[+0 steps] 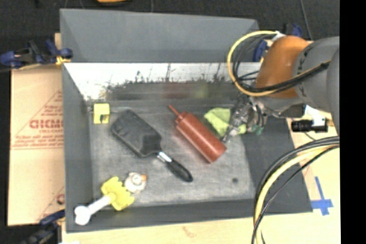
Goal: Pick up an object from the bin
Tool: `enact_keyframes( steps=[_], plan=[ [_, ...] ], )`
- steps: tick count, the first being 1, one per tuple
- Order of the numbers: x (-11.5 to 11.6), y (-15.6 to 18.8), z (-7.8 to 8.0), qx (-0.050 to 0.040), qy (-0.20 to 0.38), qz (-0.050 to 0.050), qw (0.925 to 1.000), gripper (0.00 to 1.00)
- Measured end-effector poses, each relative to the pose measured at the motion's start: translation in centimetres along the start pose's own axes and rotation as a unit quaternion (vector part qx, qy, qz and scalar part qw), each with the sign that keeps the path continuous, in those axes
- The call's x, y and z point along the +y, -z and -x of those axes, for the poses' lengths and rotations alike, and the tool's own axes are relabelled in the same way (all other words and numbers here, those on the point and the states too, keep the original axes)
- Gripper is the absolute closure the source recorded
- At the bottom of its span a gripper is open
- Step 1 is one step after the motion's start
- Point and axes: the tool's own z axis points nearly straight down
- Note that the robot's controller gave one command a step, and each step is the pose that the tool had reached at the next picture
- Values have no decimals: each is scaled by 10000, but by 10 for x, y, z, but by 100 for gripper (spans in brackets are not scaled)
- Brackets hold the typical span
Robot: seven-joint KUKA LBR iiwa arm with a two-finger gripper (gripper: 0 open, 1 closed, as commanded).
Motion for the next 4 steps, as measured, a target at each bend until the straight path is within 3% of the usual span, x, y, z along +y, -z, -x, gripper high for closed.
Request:
enact_keyframes(
  steps=[2,4],
  plan=[
    [0,2,0,-3,5,-3,10000,100],
    [-1,25,0,8,12,-3,10000,100]
  ],
)
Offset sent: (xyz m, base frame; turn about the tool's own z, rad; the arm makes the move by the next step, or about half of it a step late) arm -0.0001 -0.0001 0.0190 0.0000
